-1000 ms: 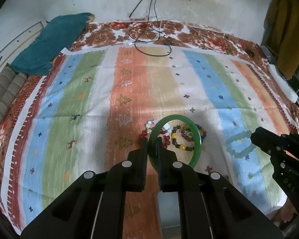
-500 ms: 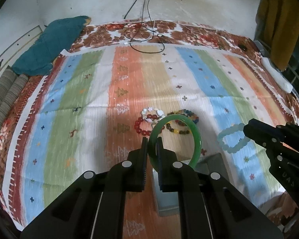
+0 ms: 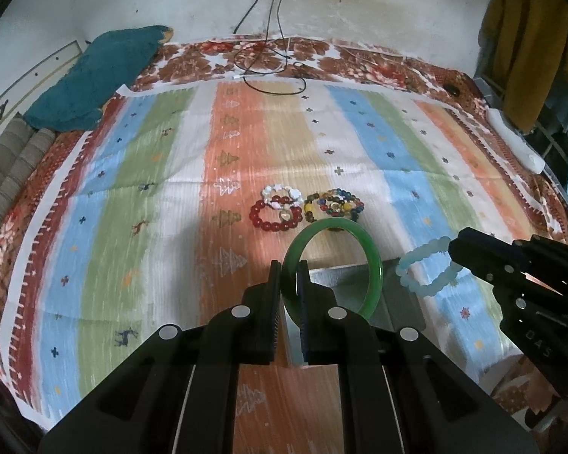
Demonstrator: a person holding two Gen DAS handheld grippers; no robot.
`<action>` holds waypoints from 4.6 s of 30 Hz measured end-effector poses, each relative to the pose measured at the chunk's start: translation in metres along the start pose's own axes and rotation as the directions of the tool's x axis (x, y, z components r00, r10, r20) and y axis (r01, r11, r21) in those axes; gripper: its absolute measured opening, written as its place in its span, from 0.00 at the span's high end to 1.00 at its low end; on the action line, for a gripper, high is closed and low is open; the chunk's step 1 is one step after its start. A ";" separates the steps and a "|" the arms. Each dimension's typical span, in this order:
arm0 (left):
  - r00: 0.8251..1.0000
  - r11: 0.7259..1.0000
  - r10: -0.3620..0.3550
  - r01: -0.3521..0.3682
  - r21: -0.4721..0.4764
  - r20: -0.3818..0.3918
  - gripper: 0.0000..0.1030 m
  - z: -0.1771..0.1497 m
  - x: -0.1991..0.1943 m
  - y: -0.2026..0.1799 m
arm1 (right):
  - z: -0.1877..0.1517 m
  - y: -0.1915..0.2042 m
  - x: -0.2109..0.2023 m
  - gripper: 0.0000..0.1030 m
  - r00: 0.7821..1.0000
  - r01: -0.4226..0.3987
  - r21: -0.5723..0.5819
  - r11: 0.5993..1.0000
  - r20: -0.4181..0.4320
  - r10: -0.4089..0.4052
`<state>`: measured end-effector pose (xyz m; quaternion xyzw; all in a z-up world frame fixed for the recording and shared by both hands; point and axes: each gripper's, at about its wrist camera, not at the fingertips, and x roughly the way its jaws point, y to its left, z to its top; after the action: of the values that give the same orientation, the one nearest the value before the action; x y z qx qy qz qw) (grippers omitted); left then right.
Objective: Organize jewelry
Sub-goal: 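Open the left tool over the tin while the right tool releases its bracelet there, then move both tools toward the white bead and multicolour bead bracelets, then grasp the white bead bracelet with the left tool while the right tool grasps the multicolour bracelet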
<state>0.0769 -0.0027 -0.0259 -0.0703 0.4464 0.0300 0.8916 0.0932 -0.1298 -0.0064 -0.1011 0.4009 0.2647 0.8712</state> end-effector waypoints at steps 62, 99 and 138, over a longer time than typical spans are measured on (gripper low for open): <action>0.985 0.994 0.110 -0.111 0.000 -0.131 0.41 0.075 0.146 0.022 | 0.043 -0.084 0.137 0.35 0.973 0.124 0.178 0.976 -0.215 -0.084; 0.962 0.995 0.103 -0.097 0.038 -0.252 0.43 0.101 0.242 0.032 | 0.044 -0.107 0.225 0.48 0.927 0.158 0.138 0.978 -0.363 -0.099; 0.988 0.995 0.101 -0.100 0.010 -0.116 0.90 0.098 0.151 0.021 | 0.059 -0.063 0.144 0.90 0.989 0.112 0.062 0.992 -0.108 -0.105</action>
<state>0.2431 0.0316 -0.0909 -0.0477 0.5004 0.0699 0.8616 0.2432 -0.1050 -0.0786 -0.1068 0.4485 0.1976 0.8651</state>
